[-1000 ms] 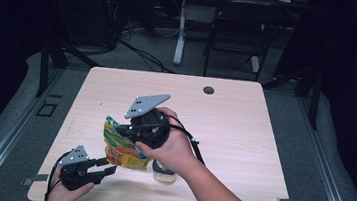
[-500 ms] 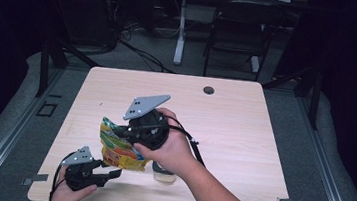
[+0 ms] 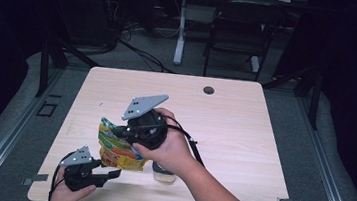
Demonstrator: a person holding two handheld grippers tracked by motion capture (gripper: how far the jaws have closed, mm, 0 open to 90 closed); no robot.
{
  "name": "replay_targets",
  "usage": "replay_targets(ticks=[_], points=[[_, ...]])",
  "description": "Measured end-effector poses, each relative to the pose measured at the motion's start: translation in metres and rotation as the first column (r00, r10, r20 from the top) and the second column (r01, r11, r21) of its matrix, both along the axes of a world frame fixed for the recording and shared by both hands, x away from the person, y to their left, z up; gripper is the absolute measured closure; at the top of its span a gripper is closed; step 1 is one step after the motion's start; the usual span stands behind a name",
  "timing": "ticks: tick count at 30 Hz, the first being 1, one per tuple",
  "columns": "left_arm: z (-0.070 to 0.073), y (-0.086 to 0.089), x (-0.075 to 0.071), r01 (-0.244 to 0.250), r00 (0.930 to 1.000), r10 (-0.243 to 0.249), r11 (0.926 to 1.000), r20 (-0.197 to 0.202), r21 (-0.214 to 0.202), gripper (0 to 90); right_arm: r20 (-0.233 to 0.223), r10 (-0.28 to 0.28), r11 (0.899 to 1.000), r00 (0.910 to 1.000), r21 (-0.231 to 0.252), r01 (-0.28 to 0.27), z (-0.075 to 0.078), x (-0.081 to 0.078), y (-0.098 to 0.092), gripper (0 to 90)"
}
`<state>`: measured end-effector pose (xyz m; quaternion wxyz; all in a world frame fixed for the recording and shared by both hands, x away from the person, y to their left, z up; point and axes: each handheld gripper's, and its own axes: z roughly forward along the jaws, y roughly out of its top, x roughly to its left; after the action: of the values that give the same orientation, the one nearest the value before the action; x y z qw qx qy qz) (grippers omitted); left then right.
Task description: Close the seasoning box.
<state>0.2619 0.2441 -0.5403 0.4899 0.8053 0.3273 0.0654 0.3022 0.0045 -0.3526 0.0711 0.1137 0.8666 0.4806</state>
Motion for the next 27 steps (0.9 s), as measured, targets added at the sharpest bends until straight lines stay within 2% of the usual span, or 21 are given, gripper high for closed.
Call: replay_targets(ticks=[5,11,17,27], points=[[0.000,0.000,-0.001,0.004,1.0000,-0.004,1.0000,-0.004,-0.001,51.6,0.013,0.005,1.000,0.9999,-0.011,-0.004,-0.001,0.001,-0.001,90.0],[0.001,0.003,0.000,-0.008,0.9999,0.008,0.9995,-0.013,-0.031,52.1,0.015,0.005,1.000,0.9999,-0.008,-0.005,-0.001,0.006,-0.002,90.0],[0.000,0.005,0.001,-0.021,0.9994,0.020,0.9995,-0.029,-0.022,52.1,0.023,0.010,1.000,0.9997,-0.022,-0.009,-0.004,0.007,-0.001,90.0],[0.001,0.012,0.000,-0.041,0.9984,0.037,0.9964,-0.043,-0.075,52.1,0.032,0.006,1.000,0.9995,-0.026,-0.005,-0.008,0.011,-0.005,90.0]])
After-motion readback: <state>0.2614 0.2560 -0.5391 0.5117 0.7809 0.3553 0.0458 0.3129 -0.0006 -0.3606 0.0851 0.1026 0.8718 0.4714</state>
